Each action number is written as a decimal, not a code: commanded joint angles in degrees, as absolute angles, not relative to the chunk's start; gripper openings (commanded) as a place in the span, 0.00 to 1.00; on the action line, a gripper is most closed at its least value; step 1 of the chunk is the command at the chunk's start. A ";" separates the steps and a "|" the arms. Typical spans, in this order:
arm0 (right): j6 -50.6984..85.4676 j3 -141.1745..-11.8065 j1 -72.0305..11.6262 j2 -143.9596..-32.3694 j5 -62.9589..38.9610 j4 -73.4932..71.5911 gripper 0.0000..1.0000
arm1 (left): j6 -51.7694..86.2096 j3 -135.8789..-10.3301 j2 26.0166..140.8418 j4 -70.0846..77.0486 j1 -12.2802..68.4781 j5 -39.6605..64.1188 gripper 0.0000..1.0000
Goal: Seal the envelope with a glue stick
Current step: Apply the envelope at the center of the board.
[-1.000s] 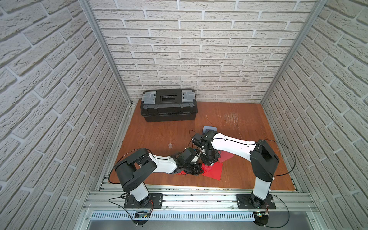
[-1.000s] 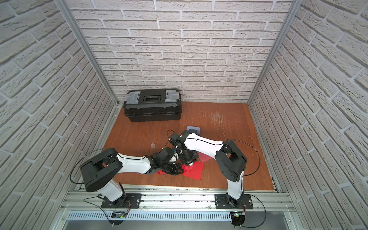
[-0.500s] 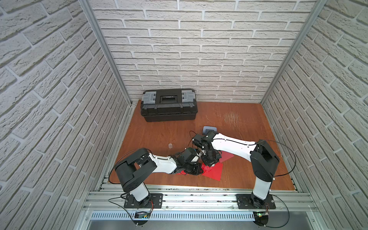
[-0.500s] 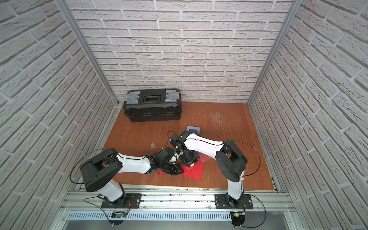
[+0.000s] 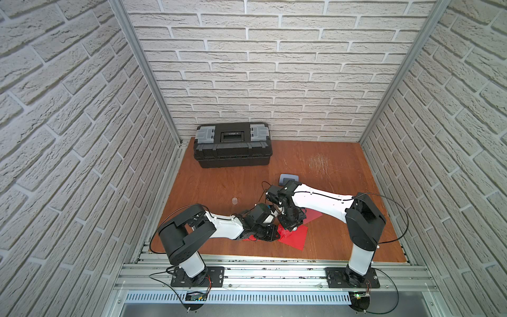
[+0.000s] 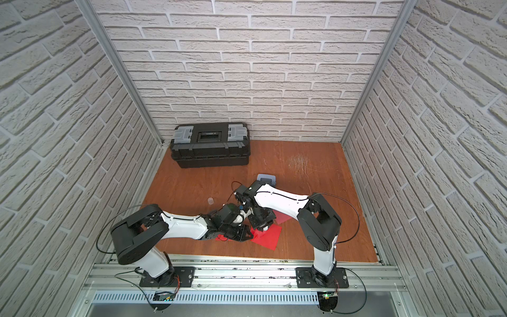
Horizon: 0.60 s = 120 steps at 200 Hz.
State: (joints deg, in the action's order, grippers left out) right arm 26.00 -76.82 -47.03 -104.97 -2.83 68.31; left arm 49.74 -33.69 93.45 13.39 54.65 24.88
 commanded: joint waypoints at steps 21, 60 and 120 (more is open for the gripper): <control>26.05 -76.49 -47.64 -104.90 -4.14 68.17 0.03 | 48.95 -32.34 95.80 4.93 54.44 22.23 0.01; 27.42 -79.37 -47.64 -106.94 10.78 76.19 0.03 | 48.82 -32.27 95.74 4.66 54.43 22.21 0.01; 25.61 -75.18 -47.90 -104.14 -13.08 64.31 0.03 | 49.03 -31.99 95.55 4.74 54.40 21.96 0.01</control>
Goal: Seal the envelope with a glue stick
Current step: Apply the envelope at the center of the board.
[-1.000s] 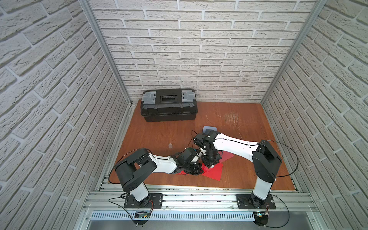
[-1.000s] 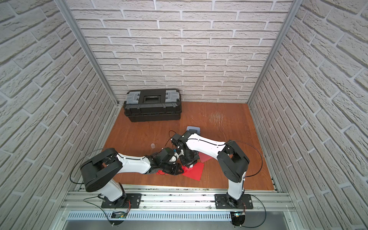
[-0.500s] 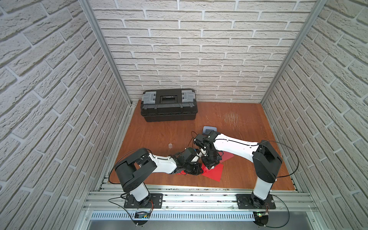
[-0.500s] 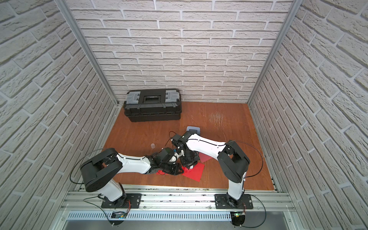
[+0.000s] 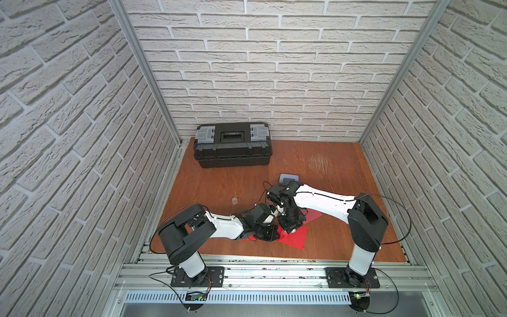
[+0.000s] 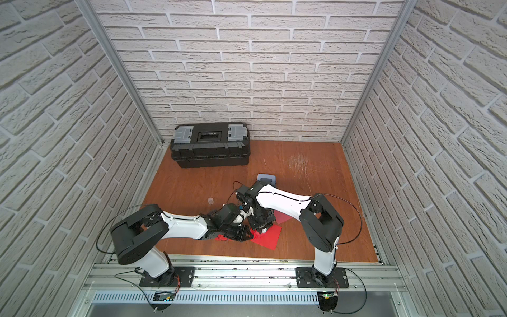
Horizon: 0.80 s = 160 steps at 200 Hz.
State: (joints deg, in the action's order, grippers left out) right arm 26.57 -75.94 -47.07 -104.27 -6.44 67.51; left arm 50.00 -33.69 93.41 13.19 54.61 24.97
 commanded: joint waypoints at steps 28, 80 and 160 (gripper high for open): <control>27.46 -79.05 -47.84 -106.59 8.71 75.54 0.03 | 49.04 -32.08 95.67 4.97 54.40 22.06 0.01; 25.69 -74.60 -47.98 -103.28 -16.50 62.82 0.03 | 49.04 -32.34 95.72 4.68 54.40 22.10 0.01; 26.43 -77.39 -48.16 -104.24 -1.68 71.11 0.03 | 48.91 -32.17 95.31 4.41 54.45 22.14 0.01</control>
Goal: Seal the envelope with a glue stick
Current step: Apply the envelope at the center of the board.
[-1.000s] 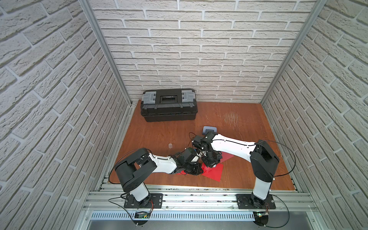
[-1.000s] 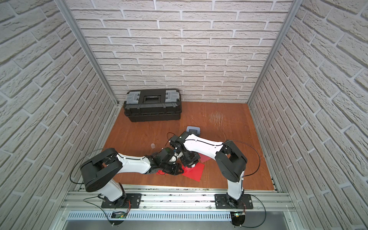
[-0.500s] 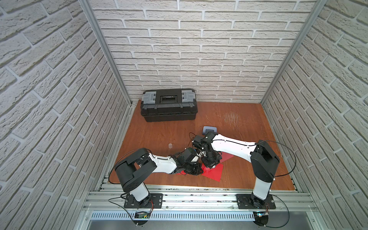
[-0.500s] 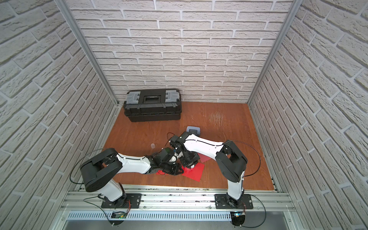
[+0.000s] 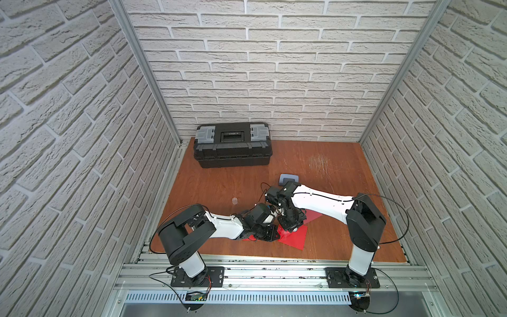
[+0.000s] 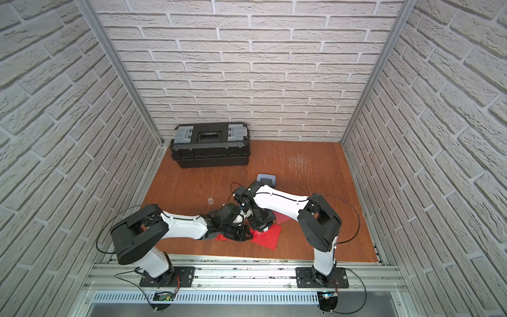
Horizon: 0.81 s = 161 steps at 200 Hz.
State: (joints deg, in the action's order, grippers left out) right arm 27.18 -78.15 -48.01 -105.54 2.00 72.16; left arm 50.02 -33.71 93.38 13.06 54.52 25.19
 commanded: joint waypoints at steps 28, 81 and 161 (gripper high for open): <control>26.54 -74.80 -48.38 -102.05 -17.75 62.07 0.03 | 48.95 -32.24 95.32 4.35 54.41 22.05 0.01; 28.02 -76.69 -47.35 -101.53 -4.30 65.71 0.03 | 47.54 -33.41 94.57 1.03 54.62 20.85 0.01; 32.04 -68.63 -37.96 -86.75 -12.05 52.72 0.03 | 40.75 -42.78 92.20 -19.69 58.43 12.54 0.03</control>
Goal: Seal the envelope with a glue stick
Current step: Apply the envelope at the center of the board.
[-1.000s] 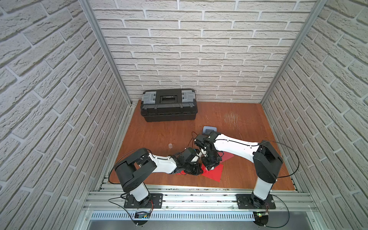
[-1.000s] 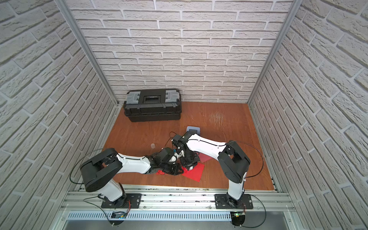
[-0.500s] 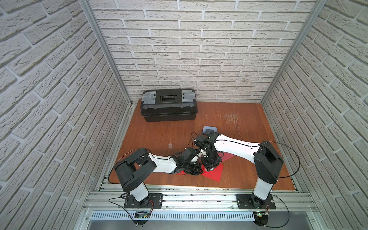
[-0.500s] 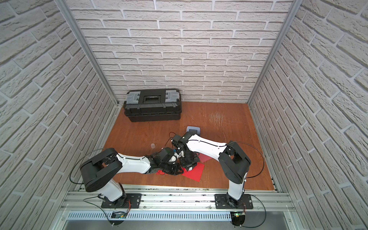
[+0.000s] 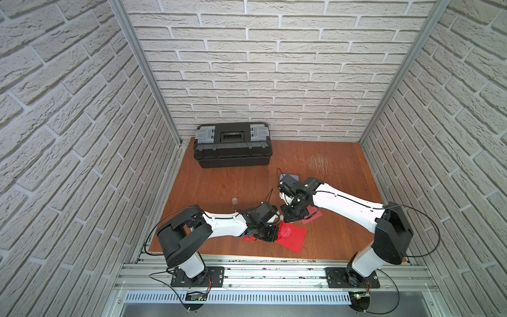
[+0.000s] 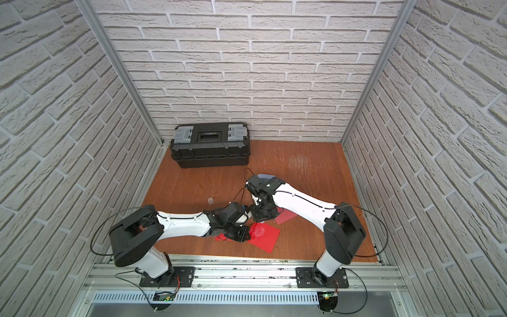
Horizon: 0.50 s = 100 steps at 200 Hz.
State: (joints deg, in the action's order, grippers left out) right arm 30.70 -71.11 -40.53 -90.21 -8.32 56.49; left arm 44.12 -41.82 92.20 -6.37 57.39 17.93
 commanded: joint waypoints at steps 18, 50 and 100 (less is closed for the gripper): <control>30.81 -67.24 -35.95 -84.84 -12.48 53.81 0.03 | 40.09 -44.48 91.81 -23.23 59.01 10.89 0.05; 29.11 -64.94 -32.41 -81.30 -12.39 55.37 0.03 | 38.18 -47.81 90.35 -30.16 59.59 7.39 0.20; 26.66 -63.47 -27.59 -77.65 -12.73 56.86 0.03 | 37.33 -52.88 89.20 -32.22 59.34 7.84 0.34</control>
